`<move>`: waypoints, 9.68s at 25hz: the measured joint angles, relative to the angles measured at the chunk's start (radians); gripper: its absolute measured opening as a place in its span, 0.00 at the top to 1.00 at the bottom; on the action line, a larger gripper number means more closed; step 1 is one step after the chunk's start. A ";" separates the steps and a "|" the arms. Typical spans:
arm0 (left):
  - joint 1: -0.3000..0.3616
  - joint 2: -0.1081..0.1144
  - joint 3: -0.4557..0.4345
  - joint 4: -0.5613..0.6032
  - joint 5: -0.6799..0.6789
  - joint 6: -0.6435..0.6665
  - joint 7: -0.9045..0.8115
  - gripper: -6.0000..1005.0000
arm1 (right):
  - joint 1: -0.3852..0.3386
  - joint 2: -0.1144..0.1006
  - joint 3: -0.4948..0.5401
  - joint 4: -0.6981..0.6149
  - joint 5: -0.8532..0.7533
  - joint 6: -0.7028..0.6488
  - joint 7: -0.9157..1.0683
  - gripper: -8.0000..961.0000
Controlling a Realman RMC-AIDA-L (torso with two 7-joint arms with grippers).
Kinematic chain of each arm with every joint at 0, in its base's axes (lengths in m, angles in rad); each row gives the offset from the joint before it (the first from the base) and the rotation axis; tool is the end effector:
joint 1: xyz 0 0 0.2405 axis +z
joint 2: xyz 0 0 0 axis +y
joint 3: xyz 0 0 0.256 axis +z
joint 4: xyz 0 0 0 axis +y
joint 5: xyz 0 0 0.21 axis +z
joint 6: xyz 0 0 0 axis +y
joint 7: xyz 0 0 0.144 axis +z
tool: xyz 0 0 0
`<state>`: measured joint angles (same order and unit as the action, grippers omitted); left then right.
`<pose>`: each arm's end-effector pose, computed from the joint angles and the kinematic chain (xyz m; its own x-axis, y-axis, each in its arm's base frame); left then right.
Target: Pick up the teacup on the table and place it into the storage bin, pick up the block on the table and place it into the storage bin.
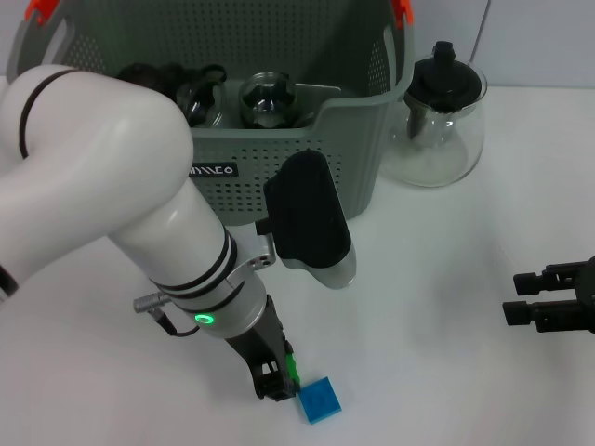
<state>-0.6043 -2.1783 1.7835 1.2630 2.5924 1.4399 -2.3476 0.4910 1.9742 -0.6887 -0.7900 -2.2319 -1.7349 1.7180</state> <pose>-0.1544 0.3026 -0.1027 0.8606 0.2108 -0.4635 0.1643 -0.9766 -0.1390 0.2966 0.3079 0.0491 0.7453 -0.6125 -0.2634 -0.6415 -0.7664 -0.0333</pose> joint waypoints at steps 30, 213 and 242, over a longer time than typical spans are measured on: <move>-0.305 0.075 -0.714 0.101 -0.288 -0.066 -0.007 0.58 | 0.000 -0.006 0.014 0.000 0.000 -0.006 0.000 0.31; -0.465 0.133 -0.733 -0.402 -0.104 -0.425 -0.088 0.56 | 0.013 -0.026 0.045 -0.001 0.001 0.002 -0.018 0.32; -0.238 0.030 -0.799 0.076 -0.291 -0.164 -0.037 0.19 | 0.027 -0.031 0.047 -0.008 0.004 0.010 -0.026 0.32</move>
<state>-0.8421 -2.1480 0.9843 1.3391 2.3012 1.2757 -2.3846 0.5180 1.9430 -0.6418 -0.7977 -2.2278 -1.7248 1.6917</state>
